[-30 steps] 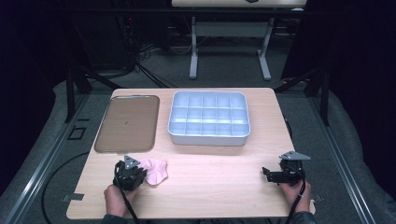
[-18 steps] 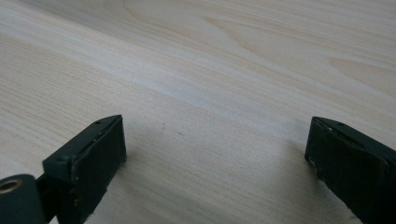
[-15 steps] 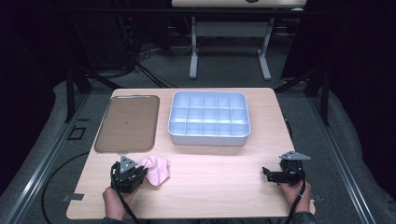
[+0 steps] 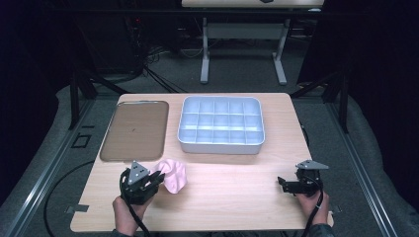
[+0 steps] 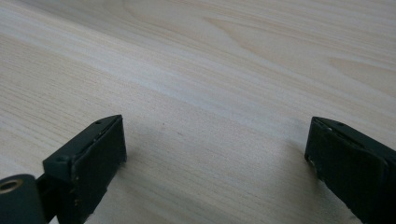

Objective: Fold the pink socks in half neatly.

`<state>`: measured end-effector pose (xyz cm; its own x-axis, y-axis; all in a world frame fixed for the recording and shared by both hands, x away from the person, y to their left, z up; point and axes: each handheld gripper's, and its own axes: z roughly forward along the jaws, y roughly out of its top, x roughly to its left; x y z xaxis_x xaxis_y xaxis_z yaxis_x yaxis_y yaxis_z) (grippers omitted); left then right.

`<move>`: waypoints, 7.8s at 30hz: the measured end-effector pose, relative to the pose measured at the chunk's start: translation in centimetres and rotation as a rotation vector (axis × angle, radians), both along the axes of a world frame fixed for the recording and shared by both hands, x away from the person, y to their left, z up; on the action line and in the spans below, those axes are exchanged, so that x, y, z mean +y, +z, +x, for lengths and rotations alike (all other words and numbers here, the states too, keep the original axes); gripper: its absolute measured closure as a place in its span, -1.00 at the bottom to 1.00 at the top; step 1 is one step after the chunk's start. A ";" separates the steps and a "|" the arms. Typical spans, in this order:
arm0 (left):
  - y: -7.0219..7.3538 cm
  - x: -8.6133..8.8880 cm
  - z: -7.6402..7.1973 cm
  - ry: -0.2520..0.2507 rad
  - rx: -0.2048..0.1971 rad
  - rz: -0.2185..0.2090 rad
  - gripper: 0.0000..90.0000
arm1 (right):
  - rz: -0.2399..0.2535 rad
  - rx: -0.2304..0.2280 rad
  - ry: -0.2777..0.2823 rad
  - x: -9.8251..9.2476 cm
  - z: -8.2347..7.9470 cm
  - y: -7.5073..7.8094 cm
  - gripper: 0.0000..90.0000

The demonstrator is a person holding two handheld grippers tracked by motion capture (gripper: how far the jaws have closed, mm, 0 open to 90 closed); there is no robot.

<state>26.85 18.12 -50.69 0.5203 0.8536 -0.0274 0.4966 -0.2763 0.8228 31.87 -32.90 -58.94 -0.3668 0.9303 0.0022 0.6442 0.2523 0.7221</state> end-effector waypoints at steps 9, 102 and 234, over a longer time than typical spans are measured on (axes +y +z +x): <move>0.8 -2.6 0.0 -0.069 -0.019 -0.033 0.74 | 0.000 0.000 0.000 0.0 0.0 0.0 -0.90; -7.1 -6.8 3.0 -0.071 0.189 0.047 0.22 | 0.129 0.176 0.283 14.3 -3.6 3.2 0.59; -8.3 -7.5 1.5 -0.169 0.138 -0.072 0.91 | 0.058 0.140 0.284 12.4 -3.3 5.5 0.81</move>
<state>28.33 10.63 -58.98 0.6427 0.7480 -0.1657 0.5573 -0.3080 0.7711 28.60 -20.48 -53.43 -0.6045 0.7873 0.1214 0.6481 0.3974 0.6497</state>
